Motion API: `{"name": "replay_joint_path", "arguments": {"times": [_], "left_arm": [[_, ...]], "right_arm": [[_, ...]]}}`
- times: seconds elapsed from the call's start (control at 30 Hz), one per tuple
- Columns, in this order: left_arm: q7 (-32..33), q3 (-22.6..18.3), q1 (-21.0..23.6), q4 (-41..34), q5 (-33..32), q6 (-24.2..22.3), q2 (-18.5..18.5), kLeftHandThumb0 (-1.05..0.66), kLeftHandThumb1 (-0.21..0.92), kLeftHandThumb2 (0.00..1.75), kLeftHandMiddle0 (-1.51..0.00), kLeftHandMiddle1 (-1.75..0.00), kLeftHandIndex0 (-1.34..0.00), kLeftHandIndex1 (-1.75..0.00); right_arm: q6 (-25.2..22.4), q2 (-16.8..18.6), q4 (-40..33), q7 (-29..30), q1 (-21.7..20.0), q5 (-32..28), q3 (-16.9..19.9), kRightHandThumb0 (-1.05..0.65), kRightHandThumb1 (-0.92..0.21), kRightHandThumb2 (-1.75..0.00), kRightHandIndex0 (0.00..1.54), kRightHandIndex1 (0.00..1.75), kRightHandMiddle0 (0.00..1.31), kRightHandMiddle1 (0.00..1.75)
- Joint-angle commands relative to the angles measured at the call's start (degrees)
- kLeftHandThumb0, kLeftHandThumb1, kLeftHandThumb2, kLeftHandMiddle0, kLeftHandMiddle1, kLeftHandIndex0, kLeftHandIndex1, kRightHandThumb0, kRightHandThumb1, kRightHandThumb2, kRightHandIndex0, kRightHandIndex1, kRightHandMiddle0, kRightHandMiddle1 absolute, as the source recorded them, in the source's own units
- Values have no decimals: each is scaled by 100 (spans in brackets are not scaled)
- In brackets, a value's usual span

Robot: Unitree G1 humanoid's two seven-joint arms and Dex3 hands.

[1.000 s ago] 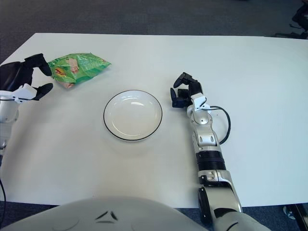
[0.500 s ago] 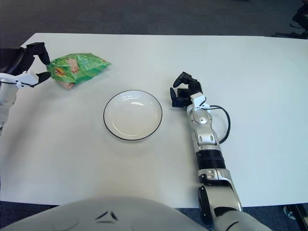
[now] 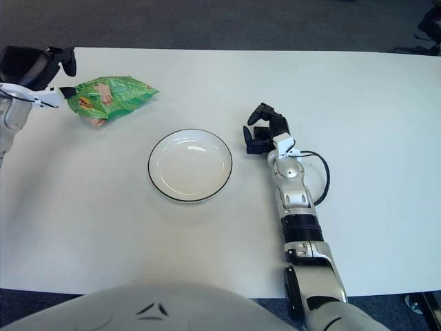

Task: Put the snack into the plate.

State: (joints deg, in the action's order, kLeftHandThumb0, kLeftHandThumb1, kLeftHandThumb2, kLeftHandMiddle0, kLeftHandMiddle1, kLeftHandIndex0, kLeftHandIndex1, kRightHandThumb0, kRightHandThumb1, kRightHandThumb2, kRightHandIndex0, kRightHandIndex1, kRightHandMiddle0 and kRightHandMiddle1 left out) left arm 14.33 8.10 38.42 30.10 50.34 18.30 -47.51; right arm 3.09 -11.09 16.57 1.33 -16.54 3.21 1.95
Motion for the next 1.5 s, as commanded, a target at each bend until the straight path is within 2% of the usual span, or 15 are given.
{"name": "replay_joint_path", "arguments": {"times": [0.0,0.37,0.77,1.13,1.17,1.2,1.23,1.3,1.33,1.4,1.47], "left_arm": [[264,236,369,359,203,109,-147,-53,21,145,-135,-175,-70,-175],[649,745,916,974,482,-10,-45,-52,22,144,-133,-175,-70,-175],[727,1240,1625,2090,492,-162,280,-52,23,142,-123,-175,-68,-175],[719,1428,1819,2483,300,-215,593,-46,38,124,-109,-175,-56,-175],[739,1436,1832,2544,274,-218,662,-45,40,121,-106,-175,-54,-175],[756,1444,1843,2591,255,-219,710,-29,36,126,-91,-175,-49,-173],[810,1460,1857,2698,236,-227,799,-24,35,128,-85,-175,-47,-173],[904,1487,1880,2880,197,-237,937,-10,44,114,-67,-164,-36,-174],[955,1493,1900,2993,159,-252,1026,-8,48,108,-63,-161,-34,-174],[1015,1508,1937,3135,92,-263,1125,-4,66,83,-50,-153,-24,-174],[1047,1527,1967,3208,50,-258,1155,-20,73,75,-41,-150,-25,-175]], "right_arm": [[-310,24,267,-142,419,85,-117,-50,-28,-136,134,175,64,175],[-233,23,329,-124,404,102,-130,-50,-28,-136,135,175,65,175],[-203,31,389,-114,372,126,-138,-50,-28,-136,135,175,65,175],[-205,30,371,-105,390,141,-151,-50,-28,-136,135,175,65,175],[-201,26,375,-107,389,143,-152,-50,-28,-136,135,175,65,175],[-199,25,378,-108,389,144,-152,-50,-28,-136,135,175,65,175],[-198,24,379,-107,389,146,-153,-50,-28,-136,135,175,65,175],[-204,24,355,-94,402,158,-158,-50,-28,-136,135,175,64,175],[-209,23,349,-77,404,175,-163,-50,-28,-136,135,175,64,175],[-216,21,345,-54,403,198,-168,-50,-28,-136,135,175,64,175],[-220,21,345,-47,402,205,-169,-50,-28,-136,135,175,65,175]]}}
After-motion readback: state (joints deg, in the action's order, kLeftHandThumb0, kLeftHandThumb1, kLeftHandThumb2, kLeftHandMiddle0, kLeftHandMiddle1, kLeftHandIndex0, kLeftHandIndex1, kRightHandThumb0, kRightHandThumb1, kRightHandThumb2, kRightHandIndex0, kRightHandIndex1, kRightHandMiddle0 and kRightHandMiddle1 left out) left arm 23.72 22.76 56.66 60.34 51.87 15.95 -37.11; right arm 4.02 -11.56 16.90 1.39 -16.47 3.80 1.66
